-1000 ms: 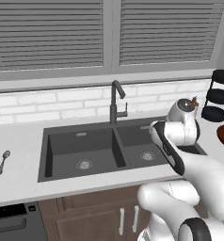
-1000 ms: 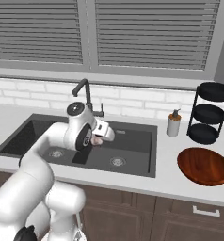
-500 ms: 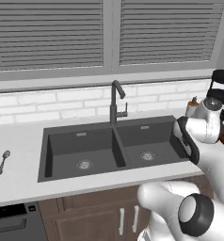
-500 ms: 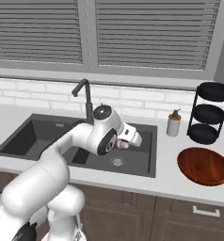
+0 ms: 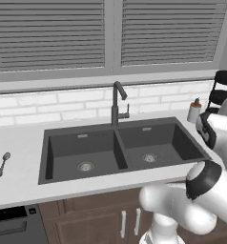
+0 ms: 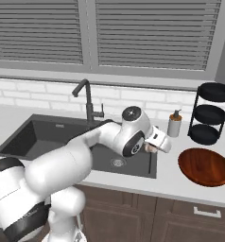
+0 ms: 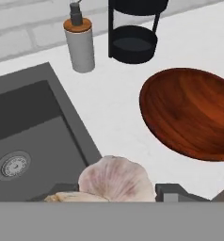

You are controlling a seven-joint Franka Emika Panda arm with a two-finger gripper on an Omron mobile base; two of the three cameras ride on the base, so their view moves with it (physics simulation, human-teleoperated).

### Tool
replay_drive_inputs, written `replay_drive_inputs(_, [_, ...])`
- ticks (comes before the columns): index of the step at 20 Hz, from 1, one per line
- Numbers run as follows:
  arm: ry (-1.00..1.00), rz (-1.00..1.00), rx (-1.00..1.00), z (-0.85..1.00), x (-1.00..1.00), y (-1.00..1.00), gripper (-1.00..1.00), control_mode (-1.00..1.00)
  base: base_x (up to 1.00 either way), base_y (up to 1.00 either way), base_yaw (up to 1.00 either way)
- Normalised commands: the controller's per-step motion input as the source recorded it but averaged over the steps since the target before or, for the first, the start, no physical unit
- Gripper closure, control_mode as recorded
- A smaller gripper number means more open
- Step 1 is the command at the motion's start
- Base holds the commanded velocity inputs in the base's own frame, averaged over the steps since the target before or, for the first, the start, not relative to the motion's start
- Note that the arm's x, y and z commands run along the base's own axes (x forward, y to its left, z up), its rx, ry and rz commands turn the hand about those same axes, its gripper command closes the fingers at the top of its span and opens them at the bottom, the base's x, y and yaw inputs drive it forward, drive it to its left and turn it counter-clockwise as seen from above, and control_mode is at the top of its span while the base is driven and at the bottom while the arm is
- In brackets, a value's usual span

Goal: Pick the garlic from the sink and place it in the bowl. Then pick the bowl and place it in the microwave. Then close the microwave door and press the start button.

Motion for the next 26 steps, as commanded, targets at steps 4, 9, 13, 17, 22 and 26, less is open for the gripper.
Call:
replay_drive_inputs(4, [0.00, -0.17, 0.10, 0.18, -0.01, -1.00, 1.00, -1.00, 0.00, 0.00, 0.00])
replay_drive_inputs(9, [0.00, -0.17, 0.11, 0.09, -0.06, -0.99, 1.00, -1.00, 0.00, 0.00, 0.00])
replay_drive_inputs(13, [0.00, -0.16, 0.08, -0.05, -0.01, -0.79, 1.00, -1.00, 0.00, 0.00, 0.00])
replay_drive_inputs(17, [0.00, -0.12, 0.03, -0.50, 0.30, -0.36, 1.00, -1.00, 0.00, 0.00, 0.00])
replay_drive_inputs(22, [0.00, -0.08, 0.04, -0.64, 0.23, -0.22, 1.00, -1.00, 0.00, 0.00, 0.00])
replay_drive_inputs(26, [0.00, -0.03, 0.16, -0.19, 0.03, -0.59, 1.00, -1.00, 0.00, 0.00, 0.00])
